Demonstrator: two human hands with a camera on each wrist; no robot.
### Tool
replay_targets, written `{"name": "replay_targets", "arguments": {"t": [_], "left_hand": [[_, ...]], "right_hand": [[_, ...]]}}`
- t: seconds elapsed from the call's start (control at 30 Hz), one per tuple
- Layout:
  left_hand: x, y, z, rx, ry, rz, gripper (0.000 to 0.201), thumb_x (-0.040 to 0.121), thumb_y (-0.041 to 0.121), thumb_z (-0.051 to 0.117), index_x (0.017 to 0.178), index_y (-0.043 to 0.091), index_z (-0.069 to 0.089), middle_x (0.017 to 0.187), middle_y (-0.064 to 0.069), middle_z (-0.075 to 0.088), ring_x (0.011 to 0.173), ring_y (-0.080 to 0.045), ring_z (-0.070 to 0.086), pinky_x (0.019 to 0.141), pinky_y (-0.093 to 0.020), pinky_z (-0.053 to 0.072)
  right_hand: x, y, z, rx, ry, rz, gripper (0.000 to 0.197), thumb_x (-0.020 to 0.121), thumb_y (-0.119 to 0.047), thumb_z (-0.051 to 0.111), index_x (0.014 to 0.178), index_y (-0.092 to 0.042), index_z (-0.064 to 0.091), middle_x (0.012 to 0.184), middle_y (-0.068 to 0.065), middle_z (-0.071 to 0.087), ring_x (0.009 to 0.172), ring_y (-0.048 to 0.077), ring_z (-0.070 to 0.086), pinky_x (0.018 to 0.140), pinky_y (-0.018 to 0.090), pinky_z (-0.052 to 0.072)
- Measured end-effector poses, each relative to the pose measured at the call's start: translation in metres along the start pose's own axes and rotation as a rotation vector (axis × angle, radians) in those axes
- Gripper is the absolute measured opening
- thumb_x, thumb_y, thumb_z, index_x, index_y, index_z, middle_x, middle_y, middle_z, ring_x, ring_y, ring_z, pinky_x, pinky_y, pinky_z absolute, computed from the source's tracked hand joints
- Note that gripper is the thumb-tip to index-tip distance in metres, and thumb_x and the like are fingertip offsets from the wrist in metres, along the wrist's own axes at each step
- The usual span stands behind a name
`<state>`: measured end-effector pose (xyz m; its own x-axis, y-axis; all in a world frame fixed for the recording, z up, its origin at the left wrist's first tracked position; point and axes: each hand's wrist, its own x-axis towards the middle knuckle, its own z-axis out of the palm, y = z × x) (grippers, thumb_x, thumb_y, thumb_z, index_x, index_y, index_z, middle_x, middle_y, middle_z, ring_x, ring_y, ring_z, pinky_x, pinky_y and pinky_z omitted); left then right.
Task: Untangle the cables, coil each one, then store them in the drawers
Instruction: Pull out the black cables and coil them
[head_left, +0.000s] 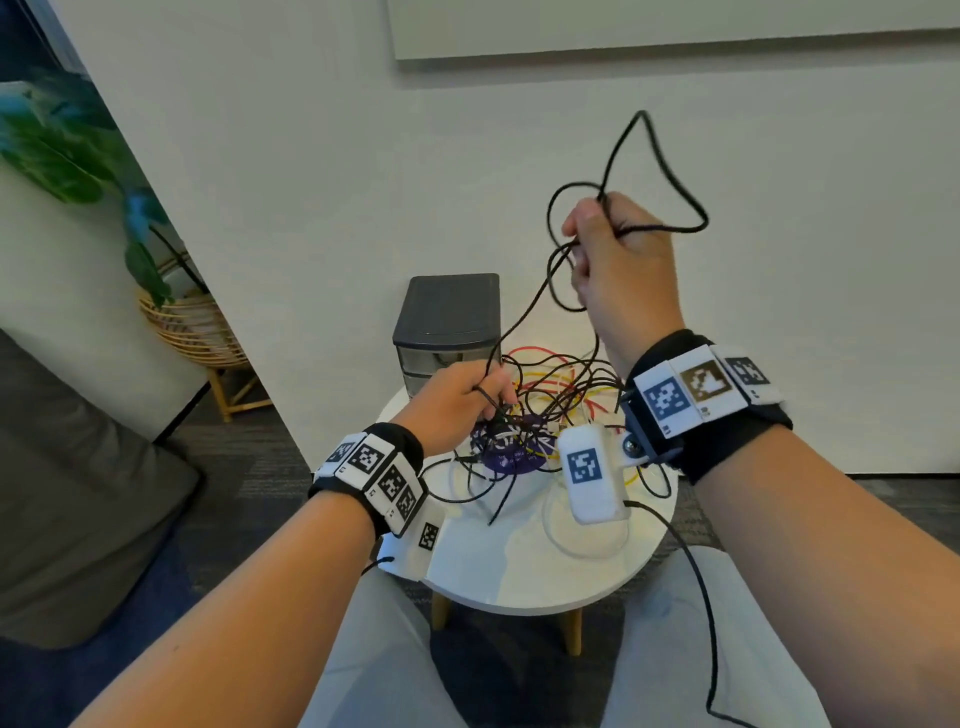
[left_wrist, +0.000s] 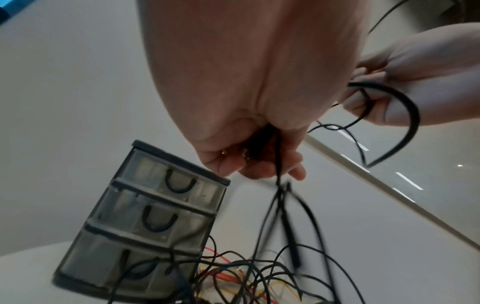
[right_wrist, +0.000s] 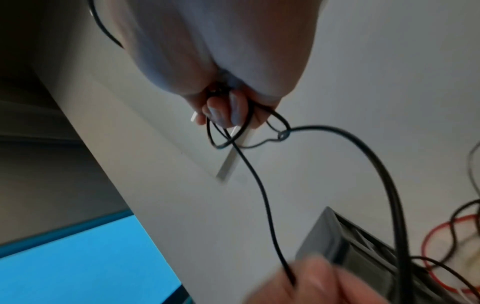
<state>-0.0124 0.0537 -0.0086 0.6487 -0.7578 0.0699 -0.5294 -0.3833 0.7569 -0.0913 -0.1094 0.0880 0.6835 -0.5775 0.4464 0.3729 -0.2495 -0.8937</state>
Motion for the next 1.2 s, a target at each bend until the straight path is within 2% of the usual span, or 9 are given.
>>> {"name": "replay_targets", "arguments": {"t": [0.2, 0.3, 0.43, 0.53, 0.7, 0.9, 1.0, 1.07, 1.2], "left_hand": [[-0.005, -0.003, -0.001, -0.024, -0.004, -0.052, 0.054, 0.109, 0.021, 0.039, 0.062, 0.037, 0.061, 0.092, -0.018, 0.072, 0.097, -0.031, 0.066, 0.086, -0.031, 0.05], [-0.002, -0.002, -0.008, -0.034, 0.003, -0.117, 0.041, 0.11, 0.025, 0.039, 0.079, 0.023, 0.066, 0.072, -0.006, 0.069, 0.075, -0.028, 0.065, 0.077, -0.029, 0.049], [0.004, -0.003, -0.018, -0.001, -0.014, -0.204, 0.033, 0.108, 0.028, 0.041, 0.098, 0.01, 0.066, 0.054, 0.002, 0.064, 0.047, -0.012, 0.052, 0.065, -0.03, 0.049], [0.007, 0.0, -0.02, 0.042, -0.019, -0.222, 0.027, 0.106, 0.025, 0.047, 0.093, 0.011, 0.064, 0.052, 0.001, 0.062, 0.044, -0.013, 0.055, 0.061, -0.027, 0.05], [0.021, 0.015, -0.022, -0.089, -0.001, -0.243, 0.015, 0.102, 0.019, 0.058, 0.116, 0.014, 0.061, 0.074, 0.003, 0.058, 0.049, -0.008, 0.044, 0.048, -0.019, 0.039], [0.05, 0.047, -0.034, -0.209, 0.098, -0.158, 0.047, 0.094, 0.007, 0.066, 0.134, 0.026, 0.05, 0.086, 0.001, 0.056, 0.061, -0.009, 0.048, 0.061, -0.023, 0.046], [0.067, 0.056, -0.035, -0.265, 0.163, -0.127, 0.04, 0.093, 0.002, 0.059, 0.126, 0.024, 0.053, 0.09, -0.003, 0.054, 0.068, -0.011, 0.05, 0.067, -0.026, 0.045], [0.076, 0.055, -0.029, -0.229, 0.11, -0.12, 0.045, 0.091, 0.0, 0.057, 0.129, 0.024, 0.052, 0.097, -0.004, 0.056, 0.076, -0.013, 0.053, 0.071, -0.026, 0.046], [0.09, 0.026, 0.007, 0.221, -0.151, -0.139, 0.047, 0.095, 0.008, 0.061, 0.139, 0.021, 0.052, 0.127, -0.001, 0.058, 0.103, -0.015, 0.057, 0.084, -0.024, 0.045]], "right_hand": [[0.014, -0.012, -0.013, 0.005, 0.137, -0.128, 0.026, 0.103, -0.022, 0.045, 0.08, -0.02, 0.058, 0.061, -0.002, 0.043, 0.053, 0.011, 0.037, 0.048, 0.026, 0.03], [0.02, 0.005, -0.021, -0.142, 0.035, -0.127, 0.02, 0.101, -0.022, 0.048, 0.089, -0.016, 0.062, 0.067, -0.006, 0.053, 0.061, 0.012, 0.048, 0.055, 0.025, 0.039], [0.022, 0.052, -0.042, -0.439, -0.206, 0.185, 0.015, 0.1, -0.027, 0.055, 0.094, -0.018, 0.065, 0.079, 0.001, 0.064, 0.068, 0.015, 0.057, 0.059, 0.027, 0.043], [0.01, 0.092, -0.059, -0.787, -0.392, 0.301, 0.02, 0.101, -0.033, 0.053, 0.095, -0.021, 0.067, 0.092, 0.001, 0.067, 0.074, 0.014, 0.057, 0.062, 0.027, 0.039], [0.011, 0.11, -0.062, -0.819, -0.369, 0.288, 0.02, 0.102, -0.028, 0.052, 0.089, -0.016, 0.061, 0.078, -0.002, 0.056, 0.079, 0.024, 0.055, 0.065, 0.03, 0.038], [0.051, 0.104, -0.056, -0.745, -0.307, 0.168, 0.017, 0.101, -0.033, 0.053, 0.1, -0.018, 0.059, 0.083, -0.001, 0.057, 0.075, 0.022, 0.052, 0.061, 0.026, 0.036], [0.062, 0.112, -0.056, -0.794, -0.451, 0.29, 0.045, 0.099, -0.037, 0.059, 0.139, -0.021, 0.047, 0.1, 0.002, 0.062, 0.083, 0.021, 0.056, 0.072, 0.029, 0.041], [0.059, 0.125, -0.055, -0.921, -0.6, 0.406, 0.082, 0.096, -0.038, 0.066, 0.16, -0.028, 0.015, 0.133, 0.015, 0.06, 0.11, 0.032, 0.06, 0.091, 0.035, 0.045], [0.032, 0.159, -0.053, -1.164, -0.806, 0.465, 0.098, 0.093, -0.033, 0.069, 0.161, -0.03, -0.001, 0.153, 0.021, 0.042, 0.134, 0.038, 0.049, 0.105, 0.041, 0.044]]}}
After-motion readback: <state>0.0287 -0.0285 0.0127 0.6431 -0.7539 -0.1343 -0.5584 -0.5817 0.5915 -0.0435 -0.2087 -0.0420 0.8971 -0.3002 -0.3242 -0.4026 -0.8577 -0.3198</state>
